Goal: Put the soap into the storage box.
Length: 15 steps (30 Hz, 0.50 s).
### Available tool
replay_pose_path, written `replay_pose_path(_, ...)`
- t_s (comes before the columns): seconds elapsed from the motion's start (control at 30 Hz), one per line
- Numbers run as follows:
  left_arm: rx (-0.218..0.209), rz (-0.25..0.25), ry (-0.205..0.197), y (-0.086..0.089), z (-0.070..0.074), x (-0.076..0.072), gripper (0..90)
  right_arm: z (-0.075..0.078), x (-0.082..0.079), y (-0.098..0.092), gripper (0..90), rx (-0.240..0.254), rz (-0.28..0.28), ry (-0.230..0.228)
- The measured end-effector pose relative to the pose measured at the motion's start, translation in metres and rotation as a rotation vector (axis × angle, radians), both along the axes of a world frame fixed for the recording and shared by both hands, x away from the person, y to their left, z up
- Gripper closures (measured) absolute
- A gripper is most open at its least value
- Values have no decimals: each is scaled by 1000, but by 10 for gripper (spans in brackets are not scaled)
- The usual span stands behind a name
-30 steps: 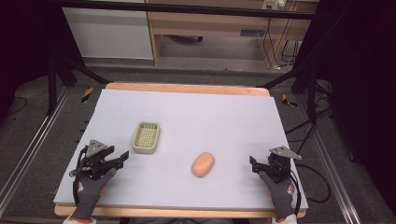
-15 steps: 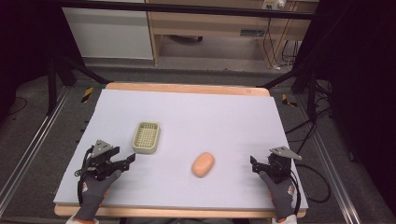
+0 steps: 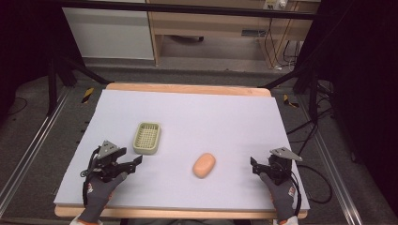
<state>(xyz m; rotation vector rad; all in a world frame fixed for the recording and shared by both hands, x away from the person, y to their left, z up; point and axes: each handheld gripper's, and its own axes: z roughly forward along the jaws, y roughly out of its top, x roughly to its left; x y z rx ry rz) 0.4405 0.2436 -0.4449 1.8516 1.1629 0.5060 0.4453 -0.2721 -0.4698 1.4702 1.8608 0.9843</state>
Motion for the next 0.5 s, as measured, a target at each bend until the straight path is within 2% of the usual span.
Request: replay_pose_path(0.5, 21, -61, 7, -29, -3, -3, 250, -1, 0, 1, 68, -6, -10, 6)
